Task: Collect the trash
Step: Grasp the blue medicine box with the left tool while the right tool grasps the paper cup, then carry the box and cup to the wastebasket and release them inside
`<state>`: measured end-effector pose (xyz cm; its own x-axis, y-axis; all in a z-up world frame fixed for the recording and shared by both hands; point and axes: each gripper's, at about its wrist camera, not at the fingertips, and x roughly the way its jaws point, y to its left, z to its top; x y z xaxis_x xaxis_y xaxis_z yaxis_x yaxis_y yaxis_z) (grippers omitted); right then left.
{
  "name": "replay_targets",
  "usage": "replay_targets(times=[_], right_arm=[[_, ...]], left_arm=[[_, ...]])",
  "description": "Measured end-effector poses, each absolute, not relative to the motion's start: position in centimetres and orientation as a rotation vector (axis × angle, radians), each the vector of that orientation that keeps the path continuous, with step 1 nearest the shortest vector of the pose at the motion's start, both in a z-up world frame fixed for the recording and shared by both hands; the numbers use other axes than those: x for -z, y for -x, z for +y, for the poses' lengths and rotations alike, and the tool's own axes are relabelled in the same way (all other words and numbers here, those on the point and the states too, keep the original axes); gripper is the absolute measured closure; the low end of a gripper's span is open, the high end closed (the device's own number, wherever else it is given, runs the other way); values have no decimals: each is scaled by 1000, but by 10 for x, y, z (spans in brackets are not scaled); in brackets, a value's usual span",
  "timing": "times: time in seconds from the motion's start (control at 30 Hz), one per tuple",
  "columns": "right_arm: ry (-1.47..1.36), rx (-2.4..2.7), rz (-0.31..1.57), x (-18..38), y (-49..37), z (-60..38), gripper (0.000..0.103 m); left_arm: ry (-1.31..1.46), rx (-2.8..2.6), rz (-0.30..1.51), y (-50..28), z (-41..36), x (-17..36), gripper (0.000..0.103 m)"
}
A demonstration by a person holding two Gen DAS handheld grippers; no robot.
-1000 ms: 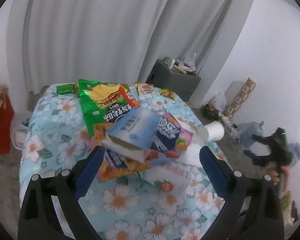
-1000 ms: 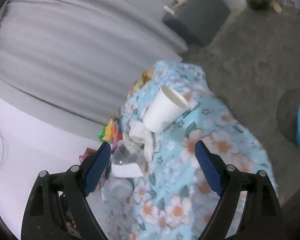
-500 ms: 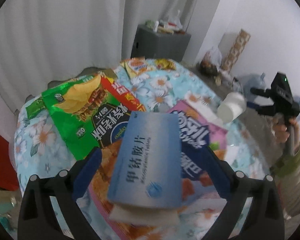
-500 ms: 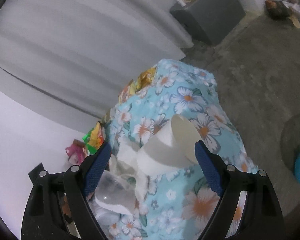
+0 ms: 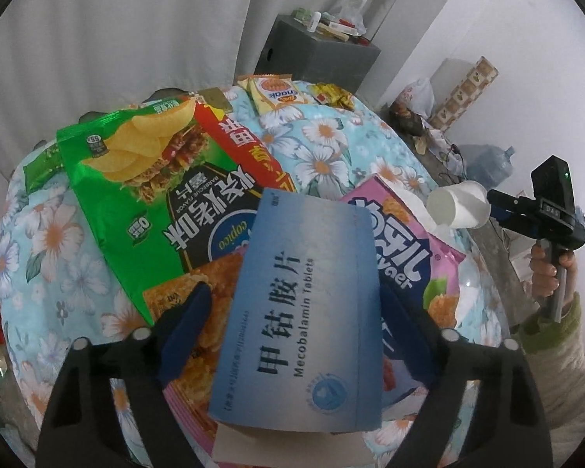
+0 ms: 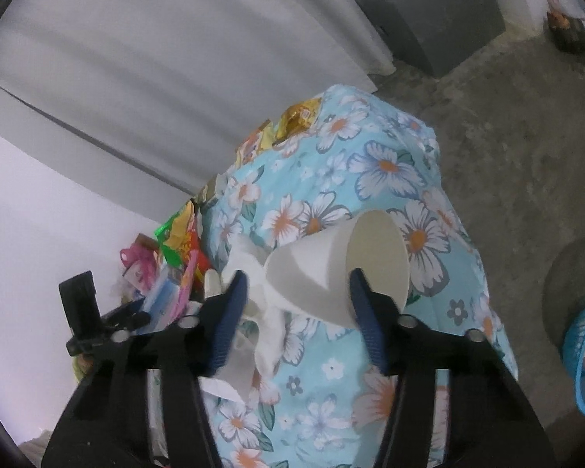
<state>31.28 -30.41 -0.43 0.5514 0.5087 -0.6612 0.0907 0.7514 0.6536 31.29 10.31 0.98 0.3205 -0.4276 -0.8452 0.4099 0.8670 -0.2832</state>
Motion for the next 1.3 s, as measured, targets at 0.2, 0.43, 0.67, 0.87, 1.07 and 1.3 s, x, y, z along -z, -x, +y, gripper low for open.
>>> replay_targets(times=[0.2,0.43,0.67,0.87,1.07,1.3], right_arm=[[-705,-276,981,2,-310,-299,93],[-702,-282,944,-16,-300,-293,101],[-710,-290,921,-29,-285,-291,102],[-708,-305,879,-45,-263,-294,102],[-702,-299,832,-60,-229,-305,102],[-724,-253,754,-74,-169,-343,102]], left_arm=[[-10,530,1110,-310,100,-12,33],[0,504,1069,-304,108,-23,33],[38,494,1016,-284,121,-45,33],[37,520,966,-261,116,-71,33],[30,587,932,-236,91,-93,33],[15,733,922,-220,18,-107,33]])
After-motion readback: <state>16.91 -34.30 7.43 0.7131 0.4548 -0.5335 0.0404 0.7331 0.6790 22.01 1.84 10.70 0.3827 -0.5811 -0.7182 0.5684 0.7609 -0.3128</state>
